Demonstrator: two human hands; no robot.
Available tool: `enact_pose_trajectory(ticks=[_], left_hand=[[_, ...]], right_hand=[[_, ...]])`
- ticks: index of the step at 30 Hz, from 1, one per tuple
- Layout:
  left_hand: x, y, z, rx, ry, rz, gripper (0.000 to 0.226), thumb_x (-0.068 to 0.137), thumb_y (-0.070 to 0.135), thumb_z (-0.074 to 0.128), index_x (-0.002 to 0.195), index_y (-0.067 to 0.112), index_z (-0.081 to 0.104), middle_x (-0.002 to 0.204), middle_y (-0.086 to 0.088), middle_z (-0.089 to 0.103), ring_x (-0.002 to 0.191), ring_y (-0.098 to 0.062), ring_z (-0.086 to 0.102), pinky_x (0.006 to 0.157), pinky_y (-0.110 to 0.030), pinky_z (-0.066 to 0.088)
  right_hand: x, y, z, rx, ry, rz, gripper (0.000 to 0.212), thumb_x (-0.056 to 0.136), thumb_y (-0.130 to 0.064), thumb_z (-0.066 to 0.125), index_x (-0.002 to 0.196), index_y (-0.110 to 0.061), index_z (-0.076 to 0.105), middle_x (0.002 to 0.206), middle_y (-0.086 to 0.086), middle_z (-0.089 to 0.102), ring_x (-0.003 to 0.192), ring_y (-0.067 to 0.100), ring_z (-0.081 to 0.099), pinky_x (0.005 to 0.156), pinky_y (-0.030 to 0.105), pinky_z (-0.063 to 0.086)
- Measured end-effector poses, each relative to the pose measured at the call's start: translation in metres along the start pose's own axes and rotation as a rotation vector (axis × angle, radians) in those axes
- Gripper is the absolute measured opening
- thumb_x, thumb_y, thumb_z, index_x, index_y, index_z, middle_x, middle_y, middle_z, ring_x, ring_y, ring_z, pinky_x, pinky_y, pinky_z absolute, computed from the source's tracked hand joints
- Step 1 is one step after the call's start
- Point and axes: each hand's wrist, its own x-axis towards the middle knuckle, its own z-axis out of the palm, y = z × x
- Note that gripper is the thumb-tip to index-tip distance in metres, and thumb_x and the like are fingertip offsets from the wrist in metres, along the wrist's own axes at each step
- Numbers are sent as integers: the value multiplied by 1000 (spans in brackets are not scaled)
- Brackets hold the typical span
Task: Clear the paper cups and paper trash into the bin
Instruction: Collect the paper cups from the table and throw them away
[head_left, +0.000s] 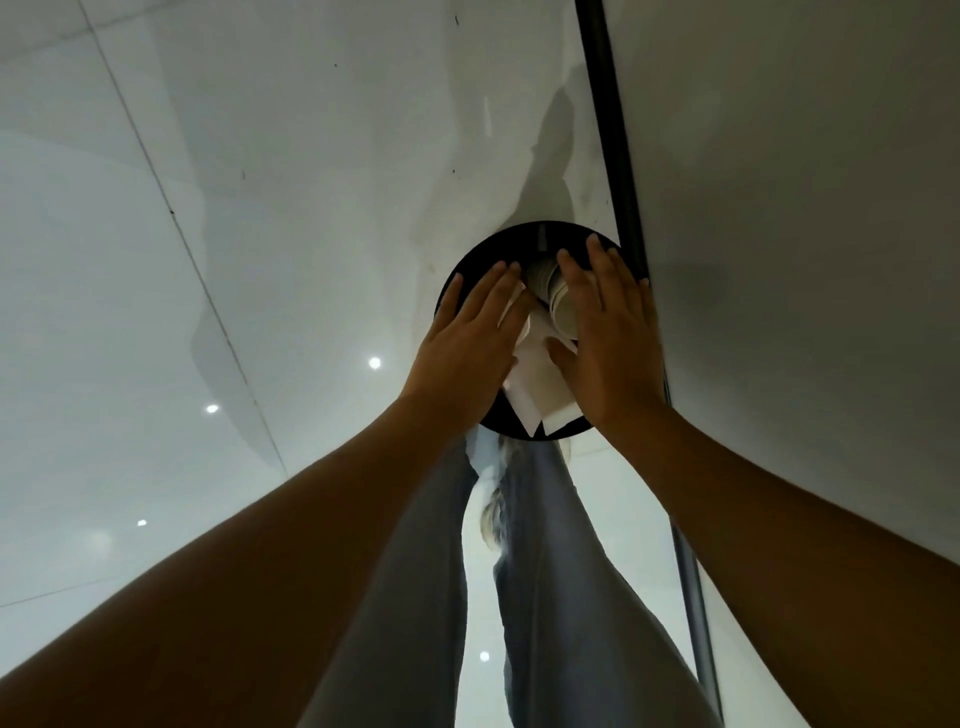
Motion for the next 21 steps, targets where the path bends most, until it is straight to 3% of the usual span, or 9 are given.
enact_pose_trajectory(ticks=[3, 7, 10, 15, 21], left_hand=[[-23, 5, -38, -33, -36, -45, 67, 84, 31, 70, 141, 9, 42, 150, -15, 36, 141, -31, 30, 114, -41, 11], [-59, 13, -104, -116, -90, -90, 58, 99, 32, 44, 149, 11, 23, 159, -12, 11, 147, -27, 7, 117, -39, -1], [-86, 19, -155, -154, -91, -144, 58, 98, 34, 45, 148, 12, 26, 158, -13, 16, 147, -28, 12, 118, -43, 5], [-138, 22, -239, -201, -158, -317, 57, 101, 40, 35, 150, 14, 19, 159, -9, 8, 148, -25, 2, 121, -43, 5], [-238, 22, -313, -249, -51, -585, 56, 100, 39, 36, 147, 12, 23, 158, -12, 12, 147, -25, 5, 120, -43, 8]], right_hand=[[-13, -15, -40, -9, -70, 0, 82, 87, -28, 68, 152, -20, 19, 160, 8, 15, 147, 28, 15, 119, 46, 18], [-39, -41, -96, -94, -246, 3, 83, 89, -26, 66, 152, -26, 13, 159, 6, 18, 146, 27, 17, 117, 48, 23], [-60, -68, -140, -142, -297, -17, 77, 89, -26, 65, 151, -25, 18, 156, 6, 23, 144, 28, 22, 114, 50, 28], [-101, -120, -207, -204, -347, -124, 73, 91, -30, 61, 150, -26, 18, 155, 6, 25, 144, 29, 21, 115, 50, 23], [-151, -198, -279, -269, -377, -330, 70, 92, -31, 59, 150, -25, 21, 155, 3, 28, 144, 27, 19, 117, 50, 18]])
